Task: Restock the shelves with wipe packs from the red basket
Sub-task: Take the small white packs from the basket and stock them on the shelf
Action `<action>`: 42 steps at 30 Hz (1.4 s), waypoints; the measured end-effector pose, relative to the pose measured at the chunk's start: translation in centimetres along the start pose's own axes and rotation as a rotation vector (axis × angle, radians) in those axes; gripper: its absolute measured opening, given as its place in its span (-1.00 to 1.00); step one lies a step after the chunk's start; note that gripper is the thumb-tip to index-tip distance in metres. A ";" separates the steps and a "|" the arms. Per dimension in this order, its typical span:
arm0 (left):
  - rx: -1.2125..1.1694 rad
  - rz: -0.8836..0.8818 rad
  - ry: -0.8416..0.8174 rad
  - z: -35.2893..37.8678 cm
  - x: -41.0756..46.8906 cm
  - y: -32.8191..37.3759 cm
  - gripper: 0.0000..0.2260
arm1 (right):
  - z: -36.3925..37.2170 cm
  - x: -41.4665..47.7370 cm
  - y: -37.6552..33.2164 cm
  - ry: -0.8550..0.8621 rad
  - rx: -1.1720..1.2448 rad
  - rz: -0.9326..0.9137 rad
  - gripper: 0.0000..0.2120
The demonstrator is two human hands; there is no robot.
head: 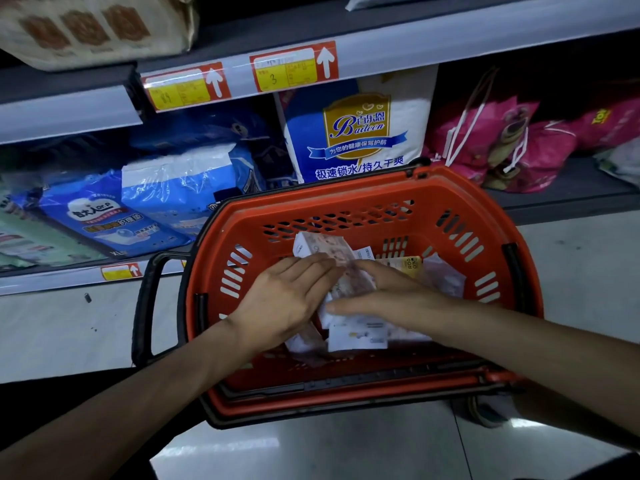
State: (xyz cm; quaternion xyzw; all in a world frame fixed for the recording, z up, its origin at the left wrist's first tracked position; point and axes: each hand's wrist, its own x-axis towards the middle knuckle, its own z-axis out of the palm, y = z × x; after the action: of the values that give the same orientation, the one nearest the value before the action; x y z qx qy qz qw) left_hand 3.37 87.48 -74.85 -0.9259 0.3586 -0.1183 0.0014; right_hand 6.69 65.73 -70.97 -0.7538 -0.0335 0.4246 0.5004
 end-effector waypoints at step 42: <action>-1.712 -1.016 0.304 -11.7 6.0 0.9 -0.51 | -0.9 -5.7 -5.1 0.284 0.062 -0.741 -0.29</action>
State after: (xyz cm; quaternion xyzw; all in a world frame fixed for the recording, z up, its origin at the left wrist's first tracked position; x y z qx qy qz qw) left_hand 4.45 83.75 -62.29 -0.6337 -0.1180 0.0758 -0.7607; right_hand 5.55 64.94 -63.38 -0.7264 -0.2207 0.1075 0.6419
